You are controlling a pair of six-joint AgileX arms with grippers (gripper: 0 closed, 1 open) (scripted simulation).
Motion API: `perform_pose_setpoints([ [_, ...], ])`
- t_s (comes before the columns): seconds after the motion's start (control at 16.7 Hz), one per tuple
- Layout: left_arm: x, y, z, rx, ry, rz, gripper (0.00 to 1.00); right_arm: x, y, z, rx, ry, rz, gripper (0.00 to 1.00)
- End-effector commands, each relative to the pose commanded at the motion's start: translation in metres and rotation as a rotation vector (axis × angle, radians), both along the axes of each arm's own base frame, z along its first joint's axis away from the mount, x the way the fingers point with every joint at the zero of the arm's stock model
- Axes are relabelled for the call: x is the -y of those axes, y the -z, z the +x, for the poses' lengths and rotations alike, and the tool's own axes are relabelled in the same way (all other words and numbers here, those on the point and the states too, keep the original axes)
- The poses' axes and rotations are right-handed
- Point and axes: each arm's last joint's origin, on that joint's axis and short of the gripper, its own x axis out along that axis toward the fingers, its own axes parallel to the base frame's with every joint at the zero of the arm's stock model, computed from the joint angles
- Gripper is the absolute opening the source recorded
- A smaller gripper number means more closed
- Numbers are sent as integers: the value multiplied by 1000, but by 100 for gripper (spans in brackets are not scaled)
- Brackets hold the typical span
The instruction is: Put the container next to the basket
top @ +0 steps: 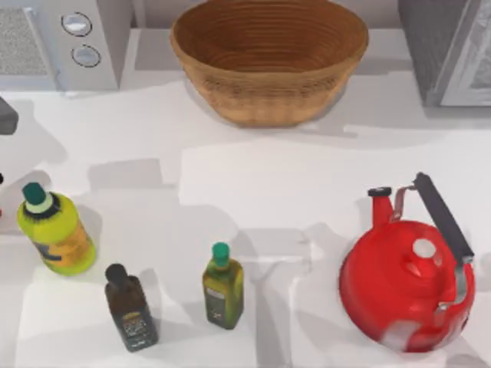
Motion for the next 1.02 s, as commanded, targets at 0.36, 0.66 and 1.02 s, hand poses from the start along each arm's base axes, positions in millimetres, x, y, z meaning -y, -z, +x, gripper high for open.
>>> perform_pose_setpoints([
  [0.36, 0, 10, -1, -7, 0, -1, 92, 0, 0, 0, 0, 0, 0, 100],
  [0.66, 0, 10, -1, -7, 0, -1, 55, 0, 0, 0, 0, 0, 0, 100],
  [1.02, 0, 10, -1, -7, 0, -1, 10, 0, 0, 0, 0, 0, 0, 100],
])
